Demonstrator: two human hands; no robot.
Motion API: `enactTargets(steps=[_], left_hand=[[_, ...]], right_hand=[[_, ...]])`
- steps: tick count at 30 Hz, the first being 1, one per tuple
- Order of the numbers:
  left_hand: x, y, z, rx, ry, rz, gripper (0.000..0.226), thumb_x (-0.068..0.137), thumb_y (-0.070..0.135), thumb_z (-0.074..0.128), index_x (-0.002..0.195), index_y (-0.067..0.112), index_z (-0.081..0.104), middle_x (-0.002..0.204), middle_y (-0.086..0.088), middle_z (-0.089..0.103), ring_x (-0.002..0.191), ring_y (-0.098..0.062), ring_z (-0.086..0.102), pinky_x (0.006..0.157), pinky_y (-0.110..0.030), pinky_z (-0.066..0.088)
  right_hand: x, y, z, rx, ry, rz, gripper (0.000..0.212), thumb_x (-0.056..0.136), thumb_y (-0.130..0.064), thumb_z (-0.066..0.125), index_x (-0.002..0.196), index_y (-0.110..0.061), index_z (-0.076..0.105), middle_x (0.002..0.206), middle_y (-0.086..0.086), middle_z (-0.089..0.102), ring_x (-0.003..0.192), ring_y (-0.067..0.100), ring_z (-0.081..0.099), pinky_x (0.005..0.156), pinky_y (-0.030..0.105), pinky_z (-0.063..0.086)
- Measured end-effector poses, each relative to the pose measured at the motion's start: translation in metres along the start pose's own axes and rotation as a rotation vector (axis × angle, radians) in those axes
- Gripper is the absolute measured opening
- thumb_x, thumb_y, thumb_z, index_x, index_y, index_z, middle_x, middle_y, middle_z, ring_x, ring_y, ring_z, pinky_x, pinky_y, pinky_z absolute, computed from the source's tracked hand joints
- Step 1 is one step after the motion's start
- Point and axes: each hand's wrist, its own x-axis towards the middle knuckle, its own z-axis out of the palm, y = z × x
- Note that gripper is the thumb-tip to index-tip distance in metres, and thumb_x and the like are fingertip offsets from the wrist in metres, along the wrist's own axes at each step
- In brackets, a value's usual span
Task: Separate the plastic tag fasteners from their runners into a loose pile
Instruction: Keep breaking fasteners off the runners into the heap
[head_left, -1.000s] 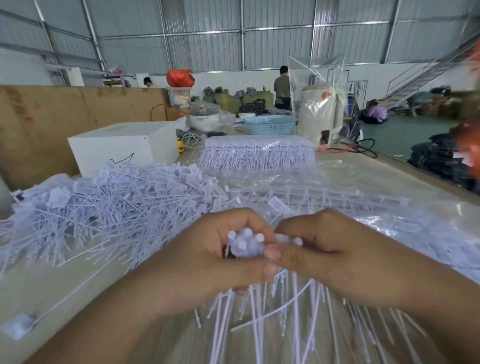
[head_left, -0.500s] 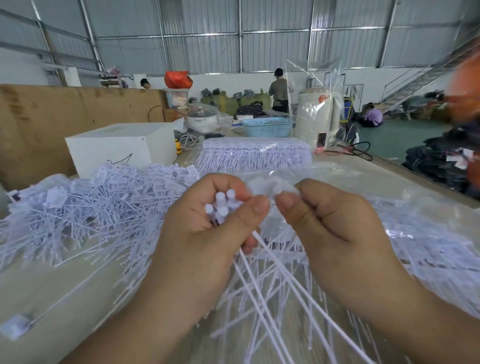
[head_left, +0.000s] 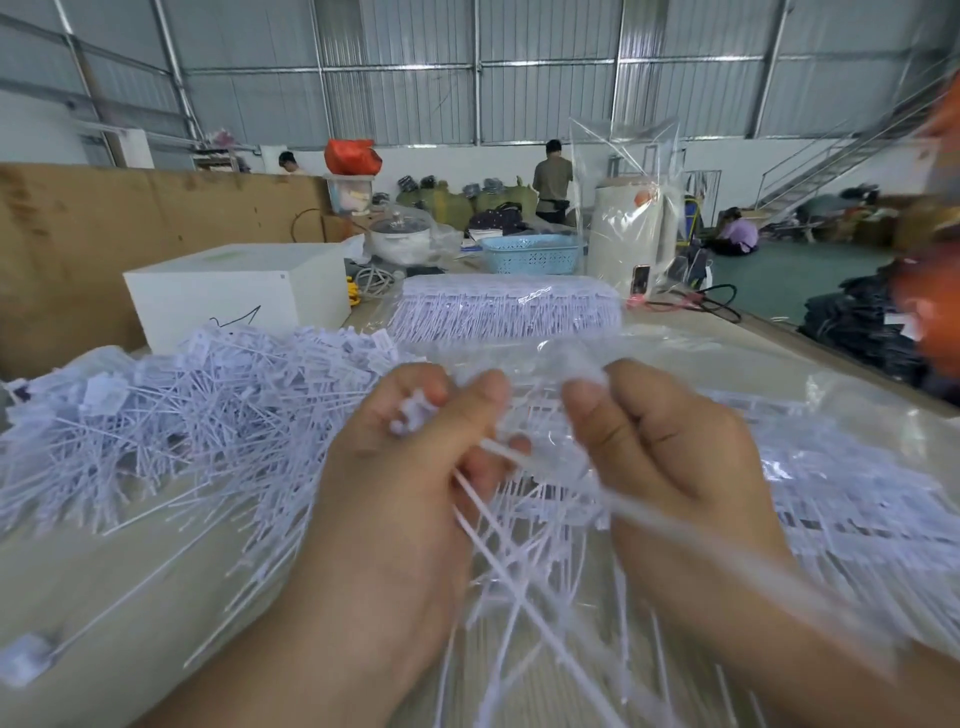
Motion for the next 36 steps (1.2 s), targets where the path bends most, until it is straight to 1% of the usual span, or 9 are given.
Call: enactTargets(steps=[4,9,13,19,23,25,30,33,36], left_hand=[[0.021,0.012,-0.028,0.269,0.117,0.128,0.019,0.064,0.022,0.075,0.059,0.022,0.056,0.055,0.002,0.054,0.043,-0.008,0.049,0.071,-0.035,0.051],[0.015,0.002,-0.025,0.747,-0.284,0.126,0.017,0.068,0.025,0.080,0.072,0.031,0.064,0.062,0.011,0.058,0.054,-0.004,0.055,0.052,-0.016,0.045],[0.008,-0.003,-0.020,0.750,-0.370,0.105,0.007,0.074,0.028,0.070,0.078,0.031,0.066,0.063,0.007,0.055,0.055,-0.006,0.051,0.053,-0.020,0.043],[0.008,-0.004,-0.020,0.587,-0.531,0.052,0.024,0.068,0.026,0.066,0.090,0.030,0.073,0.078,-0.004,0.064,0.065,-0.011,0.055,0.059,-0.017,0.043],[0.007,-0.001,-0.024,0.574,-0.646,-0.001,0.033,0.071,0.016,0.062,0.097,0.031,0.074,0.085,-0.003,0.071,0.062,-0.012,0.058,0.061,-0.019,0.044],[0.008,0.001,-0.026,0.734,-0.652,0.009,0.028,0.071,0.025,0.063,0.096,0.033,0.074,0.082,-0.008,0.067,0.063,-0.025,0.051,0.062,-0.025,0.039],[0.009,0.008,-0.027,0.755,-0.657,0.024,0.011,0.075,0.030,0.071,0.086,0.027,0.072,0.071,0.014,0.063,0.060,0.000,0.052,0.057,-0.013,0.042],[0.013,0.008,-0.027,0.699,-0.500,0.115,0.010,0.068,0.034,0.072,0.077,0.029,0.073,0.064,0.012,0.060,0.050,-0.003,0.051,0.053,-0.016,0.043],[0.019,0.012,-0.029,0.528,-0.287,0.164,0.012,0.062,0.033,0.073,0.073,0.027,0.073,0.061,0.010,0.060,0.047,-0.006,0.051,0.064,-0.031,0.045]], right_hand=[[0.015,0.014,-0.021,0.096,0.013,0.160,0.049,0.086,-0.047,0.048,0.069,-0.001,0.045,0.051,-0.004,0.034,0.042,0.006,0.029,0.039,0.018,0.026],[0.016,0.020,-0.029,0.201,-0.509,0.138,0.019,0.086,-0.042,0.064,0.090,-0.024,0.060,0.054,-0.007,0.042,0.047,0.005,0.033,0.048,0.016,0.029],[0.016,0.020,-0.035,0.179,-0.621,0.127,0.018,0.083,-0.042,0.062,0.100,-0.035,0.059,0.055,-0.008,0.047,0.049,0.010,0.033,0.050,0.022,0.028],[0.016,0.018,-0.035,0.122,-0.682,0.144,0.036,0.082,-0.047,0.061,0.117,-0.046,0.052,0.071,0.014,0.056,0.060,0.034,0.047,0.057,0.042,0.036],[0.017,0.019,-0.036,0.131,-0.762,0.149,0.042,0.083,-0.040,0.064,0.123,-0.033,0.054,0.101,0.006,0.071,0.092,0.030,0.067,0.087,0.057,0.048],[0.017,0.019,-0.035,0.087,-0.788,0.154,0.043,0.083,-0.041,0.065,0.125,-0.034,0.054,0.107,-0.006,0.070,0.098,0.016,0.067,0.090,0.050,0.050],[0.017,0.020,-0.031,0.077,-0.755,0.130,0.024,0.085,-0.041,0.069,0.104,-0.027,0.067,0.090,0.007,0.071,0.081,0.028,0.066,0.077,0.054,0.051],[0.020,0.020,-0.035,0.117,-0.651,0.109,0.024,0.079,-0.042,0.072,0.094,-0.024,0.070,0.079,0.012,0.066,0.068,0.026,0.060,0.063,0.039,0.045],[0.022,0.021,-0.041,0.022,-0.602,0.038,0.028,0.080,-0.048,0.068,0.096,-0.025,0.068,0.082,-0.002,0.067,0.075,0.023,0.064,0.071,0.038,0.049]])
